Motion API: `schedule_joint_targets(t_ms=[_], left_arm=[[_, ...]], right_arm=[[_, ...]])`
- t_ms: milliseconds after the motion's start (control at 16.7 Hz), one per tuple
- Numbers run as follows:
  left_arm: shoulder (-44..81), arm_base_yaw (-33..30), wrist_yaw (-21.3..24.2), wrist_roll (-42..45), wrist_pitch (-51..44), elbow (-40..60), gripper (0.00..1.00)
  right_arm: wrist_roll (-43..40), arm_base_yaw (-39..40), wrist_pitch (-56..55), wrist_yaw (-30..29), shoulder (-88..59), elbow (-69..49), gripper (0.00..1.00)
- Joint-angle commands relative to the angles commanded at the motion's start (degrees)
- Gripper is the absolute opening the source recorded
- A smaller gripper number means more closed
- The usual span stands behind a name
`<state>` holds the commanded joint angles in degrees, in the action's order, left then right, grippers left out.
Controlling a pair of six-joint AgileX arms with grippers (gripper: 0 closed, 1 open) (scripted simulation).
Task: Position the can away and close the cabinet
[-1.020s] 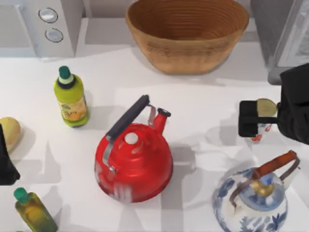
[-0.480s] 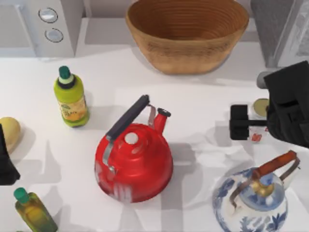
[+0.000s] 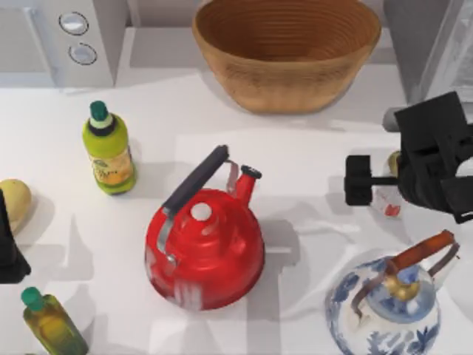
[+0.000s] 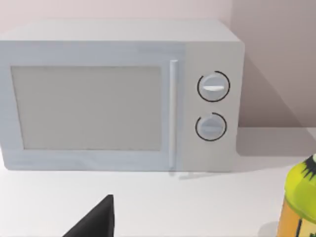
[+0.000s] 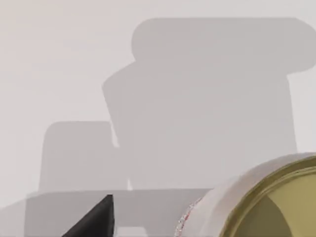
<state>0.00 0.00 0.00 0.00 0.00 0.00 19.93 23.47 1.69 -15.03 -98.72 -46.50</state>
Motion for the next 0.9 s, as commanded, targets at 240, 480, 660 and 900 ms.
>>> schedule_joint_targets(t_ms=[240,480,660,900], left_arm=[[0.0,0.0,0.0,0.0,0.0,0.0,1.0],[0.0,0.0,0.0,0.0,0.0,0.0,1.0],[0.0,0.0,0.0,0.0,0.0,0.0,1.0],[0.0,0.0,0.0,0.0,0.0,0.0,1.0]], right_arm=[[0.09,0.09,-4.52,-0.09,-4.35,0.21,1.0],[0.09,0.1,-4.59,-0.09,-4.41,0.22,1.0],[0.09,0.1,-4.59,-0.09,-4.41,0.22,0.77],[0.09,0.1,-4.59,-0.09,-4.41,0.22,0.47]])
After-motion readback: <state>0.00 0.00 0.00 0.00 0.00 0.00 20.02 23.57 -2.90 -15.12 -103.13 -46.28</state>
